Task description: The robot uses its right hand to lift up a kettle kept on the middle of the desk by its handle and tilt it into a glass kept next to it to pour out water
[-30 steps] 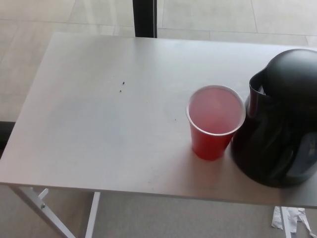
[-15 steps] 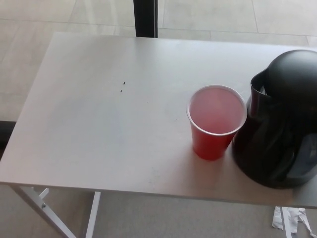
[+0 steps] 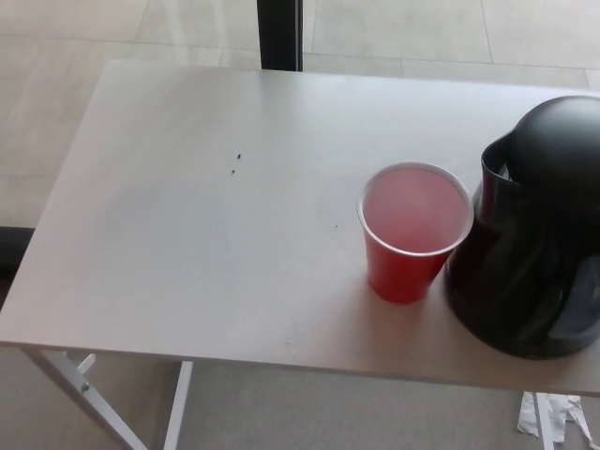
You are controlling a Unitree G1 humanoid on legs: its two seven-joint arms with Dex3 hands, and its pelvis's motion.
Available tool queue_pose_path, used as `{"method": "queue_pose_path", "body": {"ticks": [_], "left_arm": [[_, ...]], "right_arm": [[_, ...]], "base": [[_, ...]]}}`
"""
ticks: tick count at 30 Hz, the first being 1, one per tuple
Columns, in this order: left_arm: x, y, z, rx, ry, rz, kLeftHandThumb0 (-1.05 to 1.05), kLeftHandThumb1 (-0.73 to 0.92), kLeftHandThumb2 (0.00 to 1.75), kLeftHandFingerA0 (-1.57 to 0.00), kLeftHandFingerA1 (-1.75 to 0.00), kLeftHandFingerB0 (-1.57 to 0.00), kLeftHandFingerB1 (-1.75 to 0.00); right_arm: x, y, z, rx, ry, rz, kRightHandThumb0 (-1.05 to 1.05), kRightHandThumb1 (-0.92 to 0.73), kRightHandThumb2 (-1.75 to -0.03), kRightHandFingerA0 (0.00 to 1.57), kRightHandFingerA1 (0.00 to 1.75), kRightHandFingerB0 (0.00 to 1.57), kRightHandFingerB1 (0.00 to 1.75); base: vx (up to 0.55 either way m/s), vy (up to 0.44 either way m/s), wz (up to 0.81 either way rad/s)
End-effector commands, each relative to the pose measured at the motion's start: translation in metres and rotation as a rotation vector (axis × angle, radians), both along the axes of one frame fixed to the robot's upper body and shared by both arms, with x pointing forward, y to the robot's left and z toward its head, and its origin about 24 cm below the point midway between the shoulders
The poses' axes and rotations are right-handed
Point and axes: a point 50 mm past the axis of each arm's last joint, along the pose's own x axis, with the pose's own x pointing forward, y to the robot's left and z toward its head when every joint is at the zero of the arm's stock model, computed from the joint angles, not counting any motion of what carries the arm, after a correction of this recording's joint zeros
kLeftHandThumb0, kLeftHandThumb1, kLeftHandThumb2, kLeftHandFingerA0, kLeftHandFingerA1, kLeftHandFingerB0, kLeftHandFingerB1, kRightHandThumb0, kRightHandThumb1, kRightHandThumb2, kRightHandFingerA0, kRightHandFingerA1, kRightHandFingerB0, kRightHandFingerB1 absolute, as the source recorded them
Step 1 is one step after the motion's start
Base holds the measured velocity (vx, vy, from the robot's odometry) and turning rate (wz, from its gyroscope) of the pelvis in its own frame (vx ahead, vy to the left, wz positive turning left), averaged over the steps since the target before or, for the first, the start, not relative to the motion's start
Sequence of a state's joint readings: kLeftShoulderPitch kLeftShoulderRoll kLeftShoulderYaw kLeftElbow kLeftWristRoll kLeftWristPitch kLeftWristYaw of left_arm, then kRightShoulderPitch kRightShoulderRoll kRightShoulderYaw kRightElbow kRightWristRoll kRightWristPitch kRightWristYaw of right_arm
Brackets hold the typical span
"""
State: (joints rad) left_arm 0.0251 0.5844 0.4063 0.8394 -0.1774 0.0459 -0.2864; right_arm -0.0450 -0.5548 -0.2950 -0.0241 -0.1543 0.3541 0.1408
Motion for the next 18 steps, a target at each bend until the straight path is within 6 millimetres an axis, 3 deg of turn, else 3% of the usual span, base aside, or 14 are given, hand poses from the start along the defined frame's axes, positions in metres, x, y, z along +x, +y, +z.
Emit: {"method": "queue_pose_path", "body": {"ticks": [1,2,4,5,8,18], "left_arm": [[-0.009,0.007,0.001,0.013,-0.014,0.032,-1.05,0.54,1.34,-0.66,-0.59,-0.51,-0.83],[-0.01,0.007,0.001,0.012,-0.014,0.031,-1.05,0.73,0.98,-0.68,-0.63,-0.49,-0.81],[-0.011,0.007,-0.001,0.004,-0.012,0.042,-1.05,0.73,0.98,-0.68,-0.63,-0.51,-0.81],[-0.012,0.007,-0.001,0.006,-0.013,0.042,-1.05,0.74,0.98,-0.67,-0.63,-0.49,-0.82],[-0.014,0.006,-0.003,0.003,-0.01,0.046,-1.05,0.73,0.98,-0.69,-0.62,-0.51,-0.81],[-0.014,0.007,-0.004,0.002,-0.01,0.046,-1.05,0.73,0.98,-0.69,-0.62,-0.51,-0.81]], "right_arm": [[-0.029,-0.022,0.018,0.167,0.125,0.167,-0.99,-0.56,-0.58,0.0,0.0,0.0,0.0],[-0.031,-0.024,0.019,0.173,0.129,0.167,-0.98,-0.56,-0.58,0.0,0.0,0.0,0.0],[-0.038,-0.03,0.019,0.284,0.114,0.178,-0.94,-0.52,-0.57,0.0,0.0,0.0,0.0],[-0.047,-0.04,0.019,0.374,0.094,0.174,-0.89,-0.42,-0.69,0.0,0.0,0.0,0.0],[-0.073,-0.058,0.023,0.416,0.088,0.103,-0.85,-0.43,-0.68,0.0,0.0,0.0,0.0],[-0.075,-0.058,0.024,0.43,0.091,0.117,-0.85,-0.43,-0.68,0.0,0.0,0.0,0.0]], "base": [[0.0,0.0,0.0],[0.0,0.0,0.0],[0.0,0.0,0.0],[0.0,0.0,0.0],[0.0,0.0,0.0],[0.0,0.0,0.0]]}}
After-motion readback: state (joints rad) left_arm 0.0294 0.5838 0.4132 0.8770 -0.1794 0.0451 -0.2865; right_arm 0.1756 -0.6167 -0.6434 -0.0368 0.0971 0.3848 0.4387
